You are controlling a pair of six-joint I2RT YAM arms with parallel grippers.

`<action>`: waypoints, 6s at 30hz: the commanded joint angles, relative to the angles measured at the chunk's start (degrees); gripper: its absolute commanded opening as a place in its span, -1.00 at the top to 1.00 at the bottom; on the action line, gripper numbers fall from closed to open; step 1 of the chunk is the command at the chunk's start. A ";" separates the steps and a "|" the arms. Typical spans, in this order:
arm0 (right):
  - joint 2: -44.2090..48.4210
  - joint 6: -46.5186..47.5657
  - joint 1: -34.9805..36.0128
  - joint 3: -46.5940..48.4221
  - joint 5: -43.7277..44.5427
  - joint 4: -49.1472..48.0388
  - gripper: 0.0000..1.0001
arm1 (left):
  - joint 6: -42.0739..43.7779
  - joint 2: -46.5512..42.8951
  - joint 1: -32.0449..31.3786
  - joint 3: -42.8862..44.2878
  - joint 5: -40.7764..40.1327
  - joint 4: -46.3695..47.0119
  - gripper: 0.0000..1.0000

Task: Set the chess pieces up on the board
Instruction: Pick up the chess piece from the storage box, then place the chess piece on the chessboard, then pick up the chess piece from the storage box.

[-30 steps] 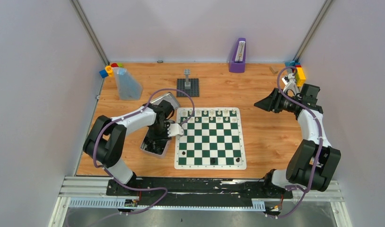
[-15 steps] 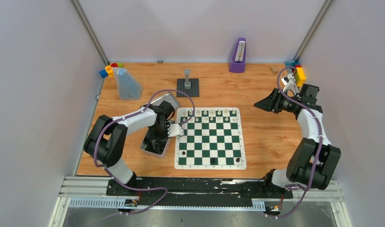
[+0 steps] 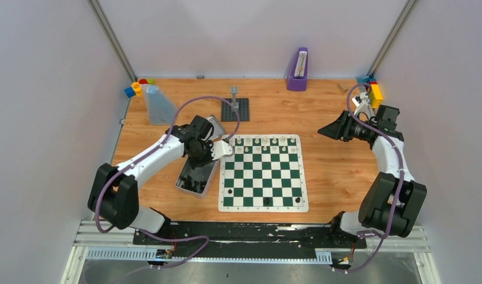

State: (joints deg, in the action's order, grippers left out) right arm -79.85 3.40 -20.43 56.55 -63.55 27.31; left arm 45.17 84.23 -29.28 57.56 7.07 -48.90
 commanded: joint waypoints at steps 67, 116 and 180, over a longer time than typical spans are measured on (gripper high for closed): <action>-4.81 6.63 0.28 2.48 3.35 2.76 0.07 | 3.81 17.90 -19.68 -10.45 62.66 50.51 0.87; -5.30 6.75 0.27 2.41 3.41 2.89 0.10 | 11.09 8.20 -15.75 -6.56 58.81 33.39 0.29; 1.39 7.70 0.21 4.57 1.27 7.32 0.07 | -4.79 -2.48 -0.26 -3.03 -6.42 -0.11 -0.65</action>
State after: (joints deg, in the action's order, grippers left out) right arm -81.25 10.44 -20.43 58.57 -62.39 34.94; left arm 38.20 79.48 -30.24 54.26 0.95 -51.18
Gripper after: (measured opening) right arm 0.463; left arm 0.829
